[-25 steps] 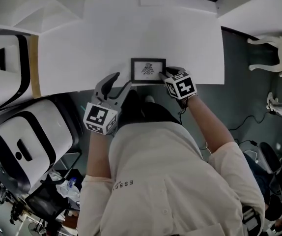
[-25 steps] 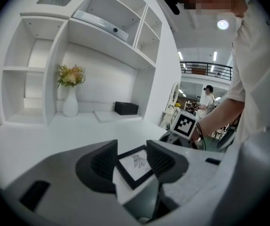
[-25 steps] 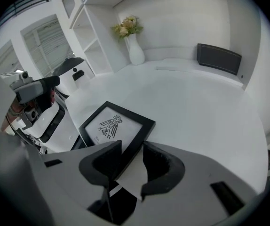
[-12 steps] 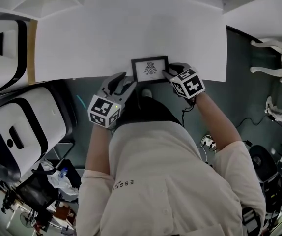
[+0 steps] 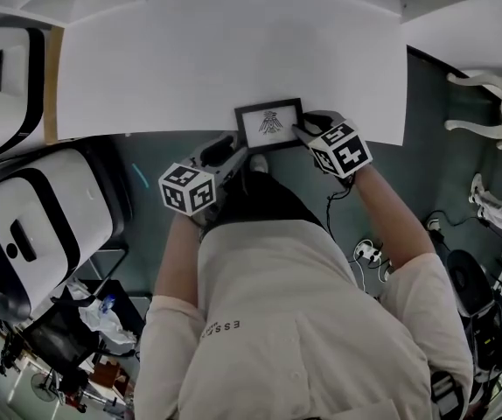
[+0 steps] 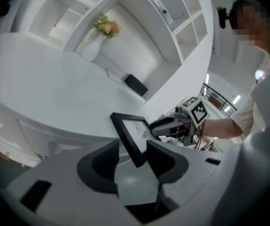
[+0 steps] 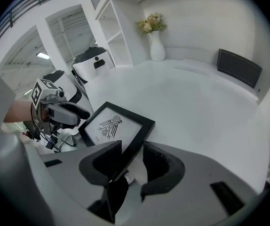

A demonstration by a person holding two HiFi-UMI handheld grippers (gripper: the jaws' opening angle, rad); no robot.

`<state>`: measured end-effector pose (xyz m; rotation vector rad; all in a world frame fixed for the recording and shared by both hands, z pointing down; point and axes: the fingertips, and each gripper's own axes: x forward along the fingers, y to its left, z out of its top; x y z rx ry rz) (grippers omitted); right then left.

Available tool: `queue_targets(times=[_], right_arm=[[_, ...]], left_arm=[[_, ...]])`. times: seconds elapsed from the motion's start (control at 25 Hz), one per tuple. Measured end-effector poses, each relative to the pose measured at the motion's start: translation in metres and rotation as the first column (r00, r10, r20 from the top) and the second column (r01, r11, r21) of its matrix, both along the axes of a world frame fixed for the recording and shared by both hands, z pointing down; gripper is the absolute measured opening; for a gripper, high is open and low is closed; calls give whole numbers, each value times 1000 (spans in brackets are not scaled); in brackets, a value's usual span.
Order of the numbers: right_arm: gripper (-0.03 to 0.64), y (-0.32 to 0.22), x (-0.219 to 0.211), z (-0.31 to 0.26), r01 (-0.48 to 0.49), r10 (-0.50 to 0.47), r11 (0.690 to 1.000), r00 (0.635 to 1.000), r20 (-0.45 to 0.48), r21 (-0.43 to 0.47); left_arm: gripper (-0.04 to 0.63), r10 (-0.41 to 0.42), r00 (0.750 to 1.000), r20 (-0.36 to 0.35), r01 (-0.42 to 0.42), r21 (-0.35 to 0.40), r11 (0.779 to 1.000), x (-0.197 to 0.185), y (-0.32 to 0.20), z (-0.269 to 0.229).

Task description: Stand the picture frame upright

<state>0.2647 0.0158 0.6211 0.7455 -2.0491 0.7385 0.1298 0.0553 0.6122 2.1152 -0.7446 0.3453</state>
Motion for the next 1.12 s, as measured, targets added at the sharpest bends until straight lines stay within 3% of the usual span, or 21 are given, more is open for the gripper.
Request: queue_targets(times=[0.12, 0.28, 0.56, 0.8, 1.12], right_arm=[[153, -1, -1, -1, -2, 2, 1000, 1000, 2, 3], [153, 1, -1, -1, -8, 8, 1000, 1000, 5, 6], [155, 1, -2, -2, 2, -3, 1000, 1000, 15, 23], [153, 2, -4, -3, 59, -60, 996, 998, 10, 60], [155, 2, -6, -6, 96, -98, 989, 995, 16, 114]], left_arm=[[176, -33, 996, -77, 27, -80, 996, 4, -3, 7], [176, -46, 992, -118, 27, -153, 988, 9, -4, 18], [173, -117, 954, -276, 22, -323, 946, 18, -10, 26], [131, -63, 944, -325, -57, -346, 936, 26, -5, 24], [81, -106, 926, -363, -47, -390, 920, 27, -3, 21]])
